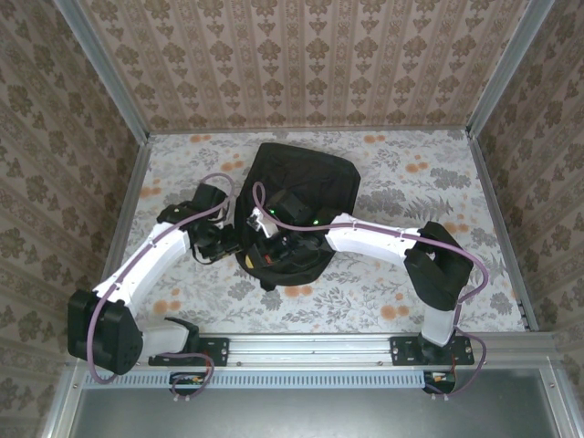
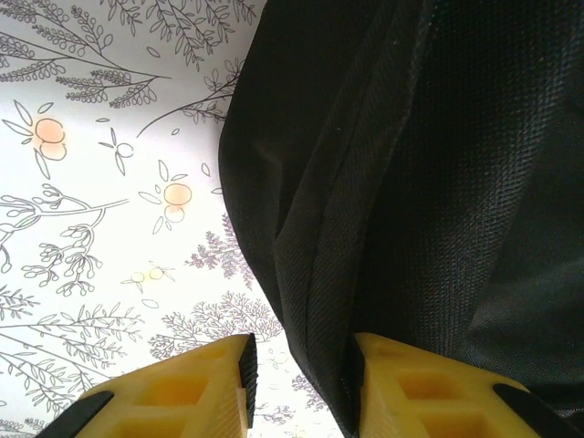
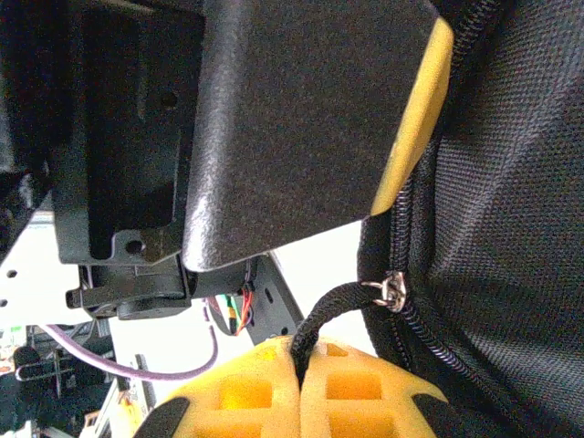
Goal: Pack books, pencil case, and school supplies into a backpack
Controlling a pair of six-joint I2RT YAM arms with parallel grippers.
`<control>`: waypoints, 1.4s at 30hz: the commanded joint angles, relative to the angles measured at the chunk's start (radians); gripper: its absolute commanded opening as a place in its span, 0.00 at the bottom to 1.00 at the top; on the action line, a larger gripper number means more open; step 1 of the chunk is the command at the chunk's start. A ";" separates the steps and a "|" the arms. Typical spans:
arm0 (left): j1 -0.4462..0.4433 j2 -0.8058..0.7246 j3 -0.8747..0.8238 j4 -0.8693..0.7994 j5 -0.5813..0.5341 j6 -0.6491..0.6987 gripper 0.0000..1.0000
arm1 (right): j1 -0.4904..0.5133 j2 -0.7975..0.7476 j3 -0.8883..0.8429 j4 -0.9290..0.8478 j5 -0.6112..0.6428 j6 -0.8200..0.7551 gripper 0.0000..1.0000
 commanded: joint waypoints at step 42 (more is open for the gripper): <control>0.141 -0.048 0.026 -0.032 -0.171 0.130 0.00 | -0.210 -0.325 -0.300 -0.361 0.011 -0.167 0.00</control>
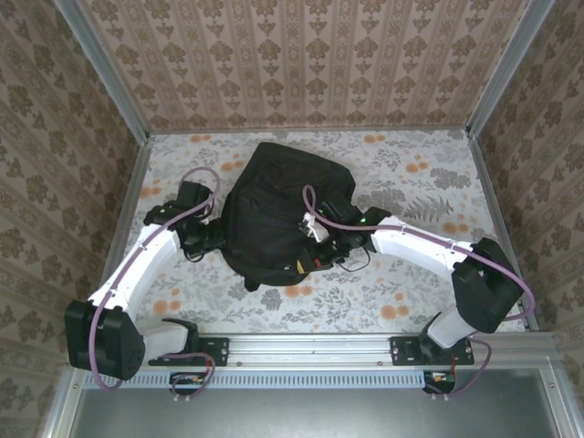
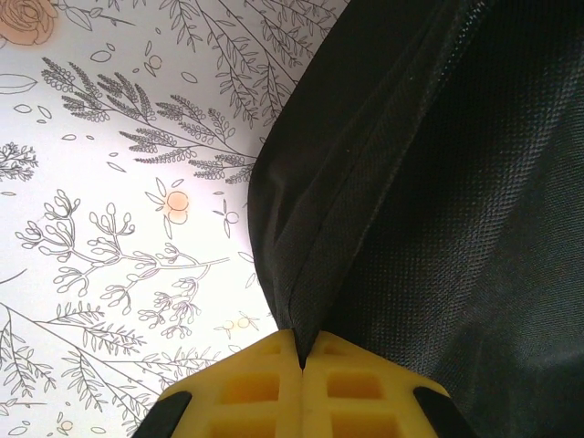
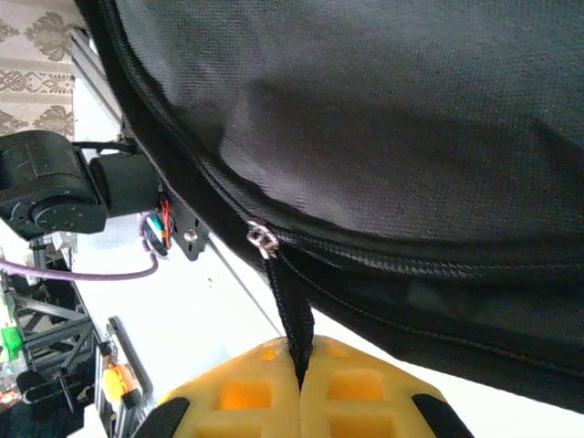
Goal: Pack books, pencil case, and school supplies into a backpack
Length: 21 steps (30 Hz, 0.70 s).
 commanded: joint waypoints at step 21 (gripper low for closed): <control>0.038 0.017 0.058 -0.036 -0.049 0.062 0.08 | -0.075 -0.076 -0.004 -0.091 0.117 -0.040 0.00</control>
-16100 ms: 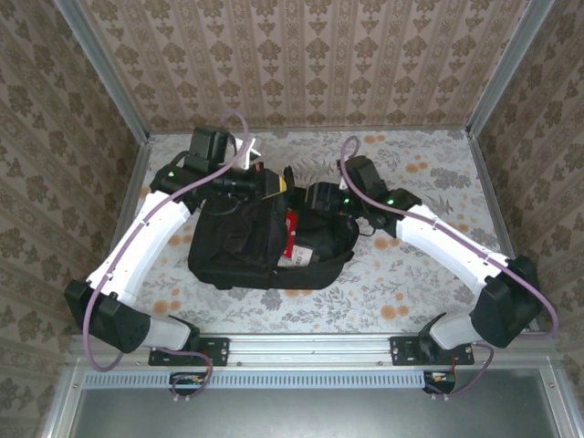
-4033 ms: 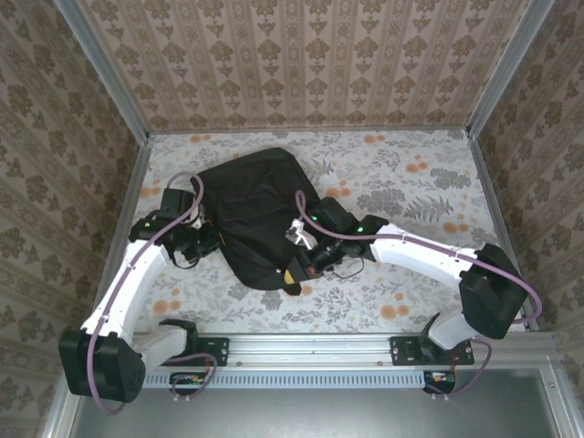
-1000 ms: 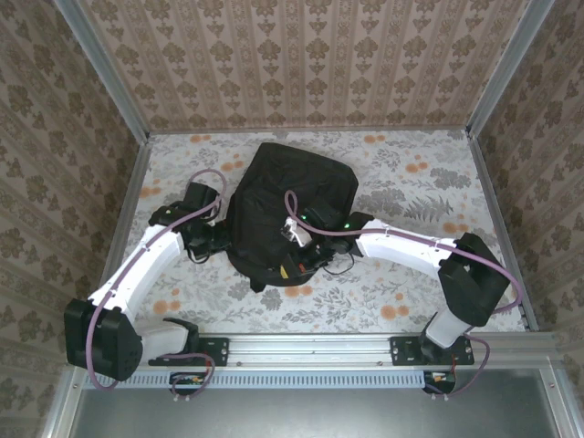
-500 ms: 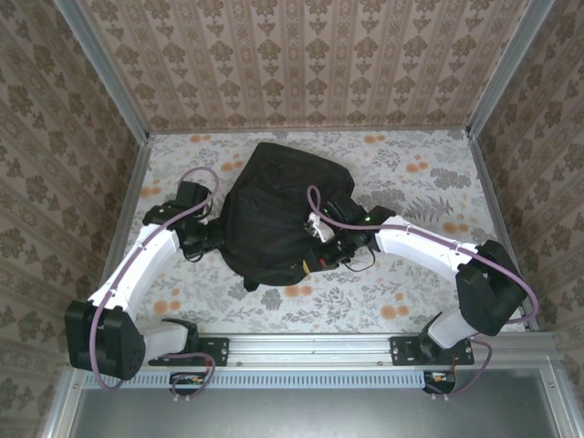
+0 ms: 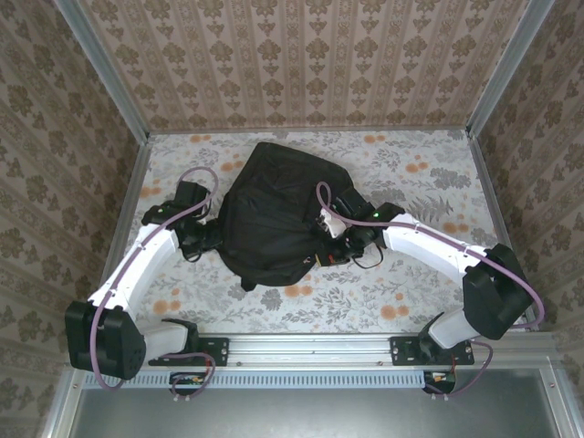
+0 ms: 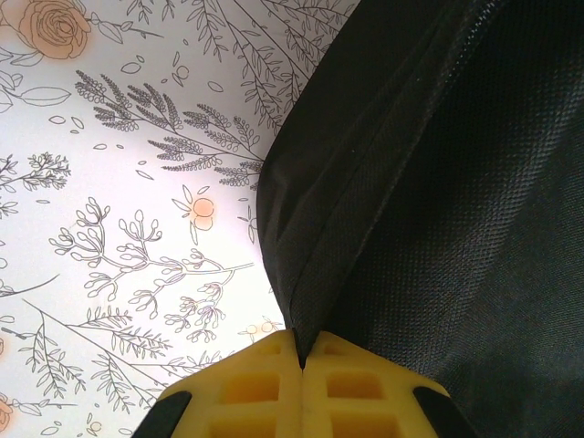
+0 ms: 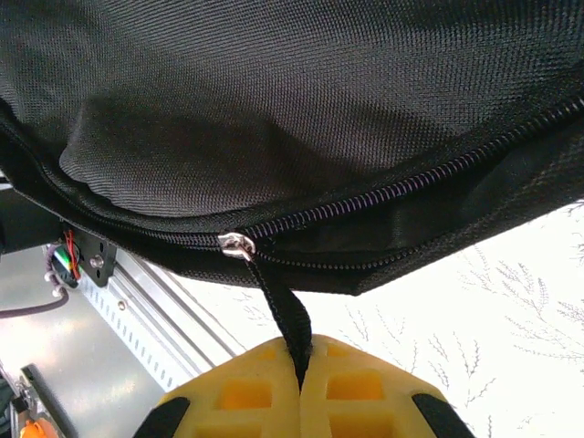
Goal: Pack books, pencil case, and school supplies into a backpack
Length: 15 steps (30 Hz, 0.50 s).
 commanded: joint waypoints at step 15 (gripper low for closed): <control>0.047 0.061 0.204 -0.127 -0.007 -0.078 0.60 | 0.224 0.265 0.259 0.361 -0.162 0.279 0.00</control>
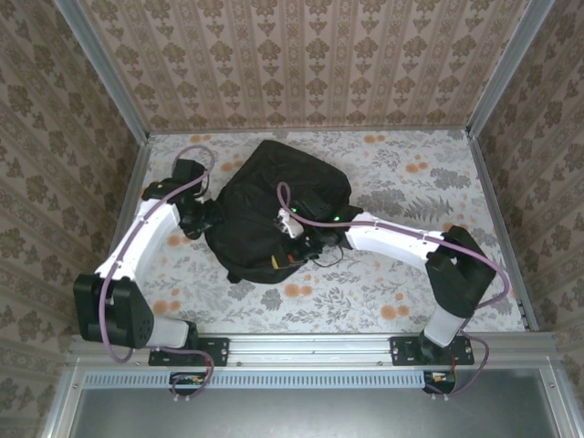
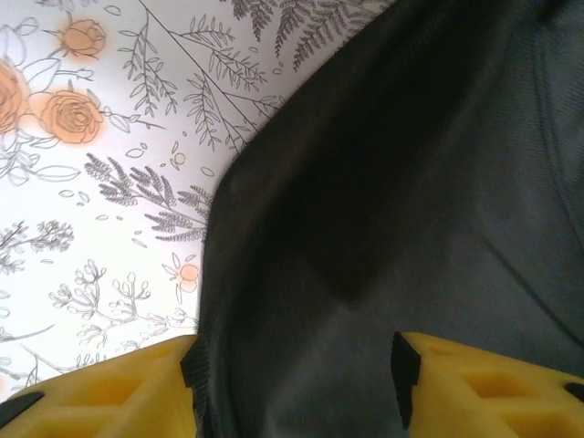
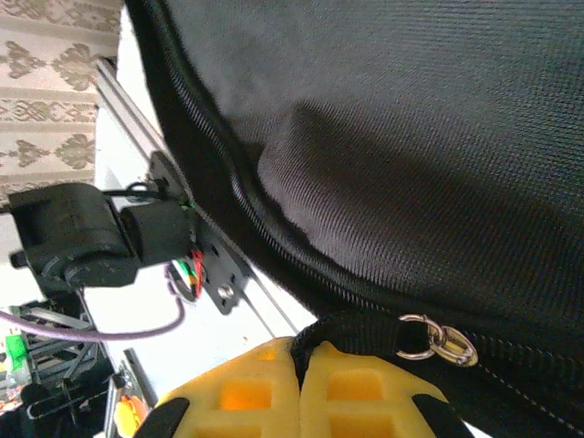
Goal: Pack books, pencil case, and school supplies into a backpack
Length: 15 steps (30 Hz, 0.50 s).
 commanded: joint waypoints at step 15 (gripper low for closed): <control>0.014 -0.349 -0.357 -0.025 0.203 -0.291 0.59 | 0.080 0.152 0.196 0.125 -0.061 0.075 0.00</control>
